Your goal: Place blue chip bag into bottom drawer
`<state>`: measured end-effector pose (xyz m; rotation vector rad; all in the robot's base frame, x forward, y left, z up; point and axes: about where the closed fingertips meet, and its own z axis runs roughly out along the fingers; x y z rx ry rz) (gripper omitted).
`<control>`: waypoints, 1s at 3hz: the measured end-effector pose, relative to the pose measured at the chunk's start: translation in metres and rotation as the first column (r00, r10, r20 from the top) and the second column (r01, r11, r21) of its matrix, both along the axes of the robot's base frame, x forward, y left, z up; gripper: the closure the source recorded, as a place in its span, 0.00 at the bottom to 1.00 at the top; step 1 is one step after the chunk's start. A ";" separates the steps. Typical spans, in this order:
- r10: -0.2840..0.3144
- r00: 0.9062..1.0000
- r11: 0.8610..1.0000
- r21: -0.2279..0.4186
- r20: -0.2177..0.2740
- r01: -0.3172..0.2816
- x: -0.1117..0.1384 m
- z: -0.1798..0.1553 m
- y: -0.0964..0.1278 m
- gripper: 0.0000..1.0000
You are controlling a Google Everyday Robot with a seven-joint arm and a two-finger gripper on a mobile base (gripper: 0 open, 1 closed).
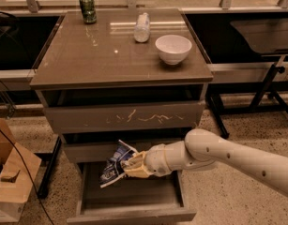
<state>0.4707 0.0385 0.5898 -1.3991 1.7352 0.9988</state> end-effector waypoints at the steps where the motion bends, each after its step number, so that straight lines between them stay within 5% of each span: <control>1: -0.041 0.997 0.998 0.035 -0.061 0.043 0.019 -0.055 0.001 1.00; 2: -0.099 0.988 0.986 0.123 -0.118 0.114 0.039 -0.098 0.000 1.00; 3: -0.148 0.968 0.966 0.180 -0.203 0.186 0.044 -0.147 -0.004 1.00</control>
Offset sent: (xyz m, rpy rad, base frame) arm 0.0640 -0.0074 -0.1522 0.2408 0.1788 -0.1913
